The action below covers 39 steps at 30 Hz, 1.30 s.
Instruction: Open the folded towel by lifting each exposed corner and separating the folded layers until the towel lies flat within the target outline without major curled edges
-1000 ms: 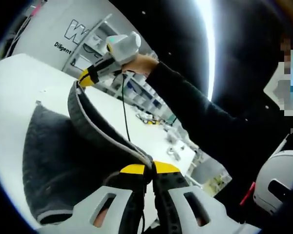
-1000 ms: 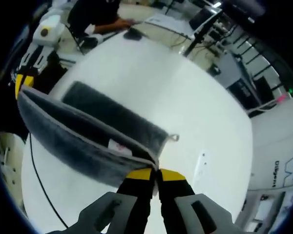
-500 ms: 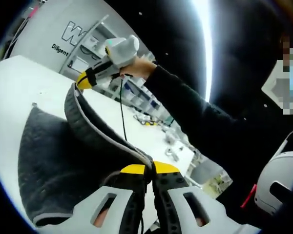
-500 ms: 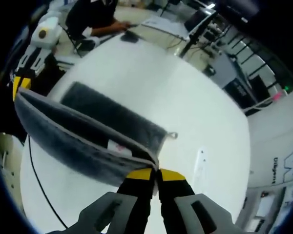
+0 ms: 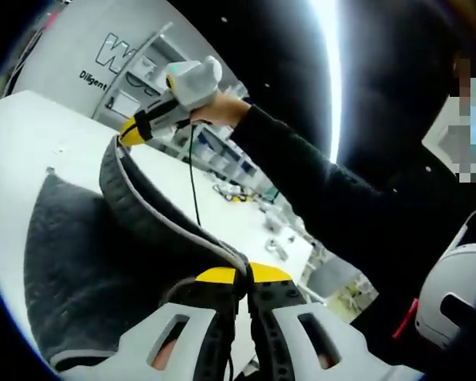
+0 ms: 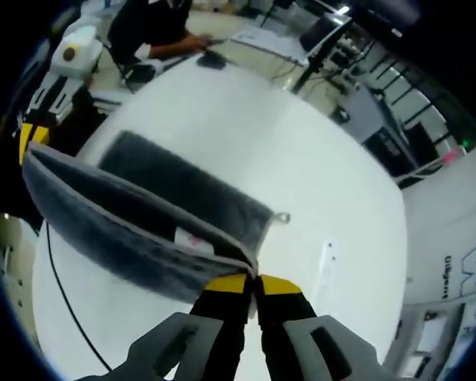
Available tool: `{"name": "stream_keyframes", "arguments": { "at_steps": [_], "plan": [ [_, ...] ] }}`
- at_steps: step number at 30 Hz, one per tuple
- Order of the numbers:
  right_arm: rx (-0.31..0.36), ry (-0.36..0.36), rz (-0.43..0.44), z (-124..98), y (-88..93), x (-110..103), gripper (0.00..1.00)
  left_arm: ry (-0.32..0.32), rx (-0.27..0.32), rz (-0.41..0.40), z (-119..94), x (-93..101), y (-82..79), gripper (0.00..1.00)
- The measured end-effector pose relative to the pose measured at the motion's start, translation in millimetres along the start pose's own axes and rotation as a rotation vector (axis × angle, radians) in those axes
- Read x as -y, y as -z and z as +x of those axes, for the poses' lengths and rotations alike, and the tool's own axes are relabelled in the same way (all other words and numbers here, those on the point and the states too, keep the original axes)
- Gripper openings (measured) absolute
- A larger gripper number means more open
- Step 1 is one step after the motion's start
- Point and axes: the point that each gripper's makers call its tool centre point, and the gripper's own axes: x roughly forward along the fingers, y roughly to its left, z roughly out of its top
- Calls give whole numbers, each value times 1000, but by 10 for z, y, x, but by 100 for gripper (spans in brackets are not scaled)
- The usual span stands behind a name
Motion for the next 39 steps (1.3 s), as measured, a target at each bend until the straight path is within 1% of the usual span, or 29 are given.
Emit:
{"name": "stream_keyframes", "arguments": {
  "at_steps": [13, 20, 28, 39],
  "plan": [
    [-19, 11, 32, -61, 186, -63, 0, 32, -13, 1, 93, 52, 24, 2],
    [-17, 23, 40, -96, 226, -57, 0, 39, -19, 5, 124, 60, 14, 2],
    [-13, 38, 42, -118, 264, -81, 0, 49, -28, 3, 157, 74, 51, 2],
    [-14, 53, 81, -157, 448, -146, 0, 64, -40, -2, 221, 89, 98, 2]
  ]
}}
